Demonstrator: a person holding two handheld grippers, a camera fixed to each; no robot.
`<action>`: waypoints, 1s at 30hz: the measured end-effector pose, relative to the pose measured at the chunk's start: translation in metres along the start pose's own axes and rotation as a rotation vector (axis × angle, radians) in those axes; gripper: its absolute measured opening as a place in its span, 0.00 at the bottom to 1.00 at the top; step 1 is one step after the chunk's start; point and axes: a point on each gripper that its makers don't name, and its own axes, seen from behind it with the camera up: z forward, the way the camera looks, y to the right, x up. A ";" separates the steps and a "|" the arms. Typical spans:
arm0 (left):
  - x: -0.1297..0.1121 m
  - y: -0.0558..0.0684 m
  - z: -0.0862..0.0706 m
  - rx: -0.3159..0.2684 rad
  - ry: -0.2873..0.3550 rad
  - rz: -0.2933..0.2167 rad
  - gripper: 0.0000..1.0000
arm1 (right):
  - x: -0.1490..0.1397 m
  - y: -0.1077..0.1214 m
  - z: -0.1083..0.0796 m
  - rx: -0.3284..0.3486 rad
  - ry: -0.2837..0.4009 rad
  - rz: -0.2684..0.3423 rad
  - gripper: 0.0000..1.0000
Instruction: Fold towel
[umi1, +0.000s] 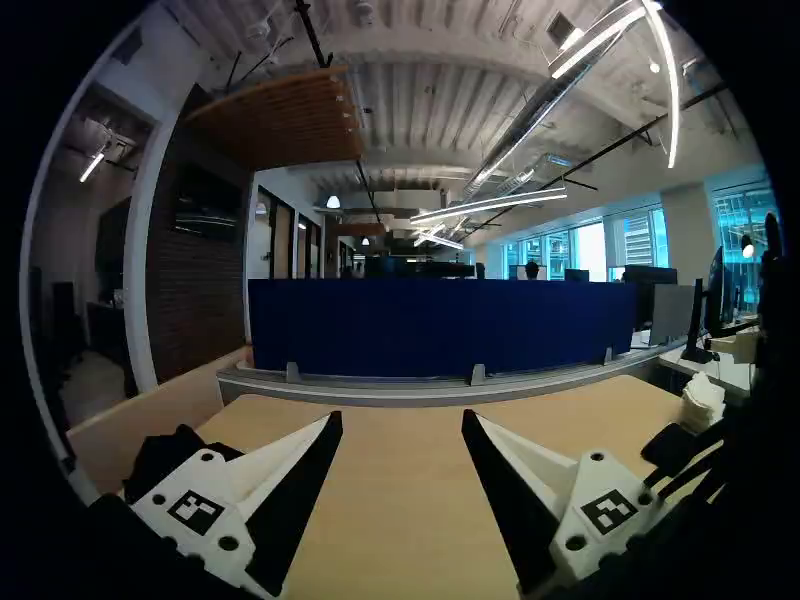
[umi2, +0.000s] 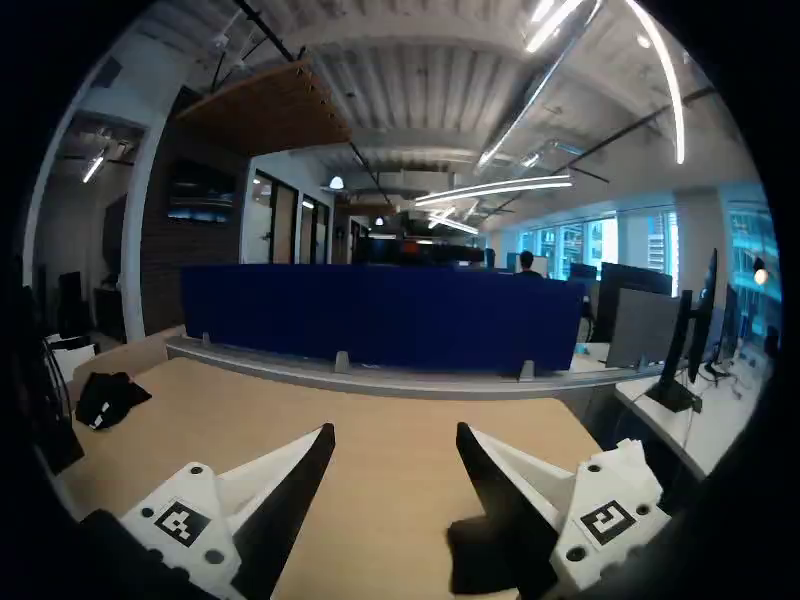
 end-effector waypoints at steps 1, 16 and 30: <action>-0.001 0.000 0.001 0.001 0.004 0.001 0.88 | 0.001 -0.003 0.000 0.004 -0.003 0.004 0.94; -0.023 -0.014 0.028 0.033 0.060 -0.016 0.88 | 0.020 -0.029 0.012 0.009 -0.022 0.143 0.95; -0.082 -0.030 0.041 0.042 0.080 0.024 0.88 | 0.025 -0.049 0.036 0.000 0.002 0.139 0.96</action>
